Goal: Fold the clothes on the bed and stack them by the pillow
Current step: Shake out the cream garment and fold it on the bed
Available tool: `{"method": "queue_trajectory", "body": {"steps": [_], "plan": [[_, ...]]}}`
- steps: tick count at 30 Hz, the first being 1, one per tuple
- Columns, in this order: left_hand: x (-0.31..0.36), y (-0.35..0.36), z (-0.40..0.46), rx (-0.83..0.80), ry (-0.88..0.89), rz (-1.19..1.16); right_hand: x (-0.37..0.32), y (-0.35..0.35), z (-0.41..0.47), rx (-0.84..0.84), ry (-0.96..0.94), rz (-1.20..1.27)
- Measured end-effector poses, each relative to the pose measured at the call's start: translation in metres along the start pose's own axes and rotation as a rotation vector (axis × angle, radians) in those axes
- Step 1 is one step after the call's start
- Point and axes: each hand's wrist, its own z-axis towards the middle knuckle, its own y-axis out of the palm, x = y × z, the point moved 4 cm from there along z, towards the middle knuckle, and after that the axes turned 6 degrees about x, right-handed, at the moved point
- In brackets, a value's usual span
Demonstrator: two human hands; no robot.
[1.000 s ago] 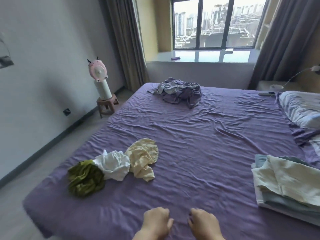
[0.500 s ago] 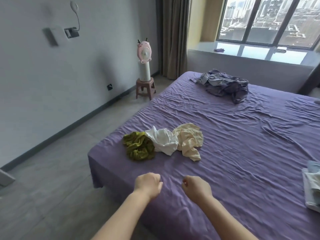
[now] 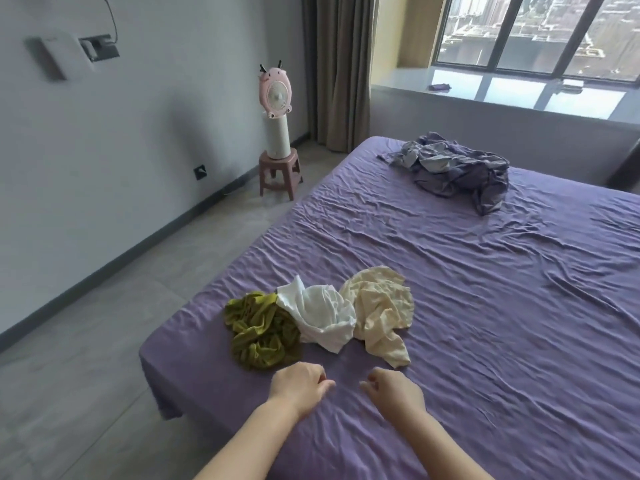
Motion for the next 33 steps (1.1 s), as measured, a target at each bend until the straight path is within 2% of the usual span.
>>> {"method": "queue_trajectory", "body": {"steps": [4, 9, 12, 15, 19, 25, 27, 30, 33], "plan": [[0.019, -0.003, 0.064, -0.05, 0.008, -0.077, 0.022, -0.014, 0.056, -0.012, 0.071, 0.021], [0.036, 0.015, 0.133, -0.153, 0.039, -0.059, 0.049, -0.006, 0.105, -0.1, 0.144, 0.055], [0.042, 0.032, 0.179, -0.183, 0.07, -0.048, 0.058, 0.009, 0.136, -0.132, 0.108, 0.092], [0.049, 0.058, 0.225, -0.278, 0.132, -0.041, 0.064, 0.023, 0.169, -0.073, 0.078, 0.124], [0.057, 0.094, 0.276, -0.397, 0.18, -0.09, 0.074, 0.047, 0.209, -0.061, 0.171, 0.182], [0.042, 0.129, 0.314, -0.431, 0.172, -0.118, 0.087, 0.09, 0.258, -0.151, 0.276, 0.16], [0.034, 0.133, 0.318, -0.437, 0.144, -0.137, 0.09, 0.091, 0.262, -0.09, 0.338, 0.217], [0.035, 0.123, 0.32, -0.416, 0.128, -0.185, 0.098, 0.08, 0.264, 0.059, 0.214, 0.075], [0.045, 0.102, 0.321, -0.358, 0.145, -0.224, 0.098, 0.043, 0.267, 0.133, 0.168, 0.215]]}}
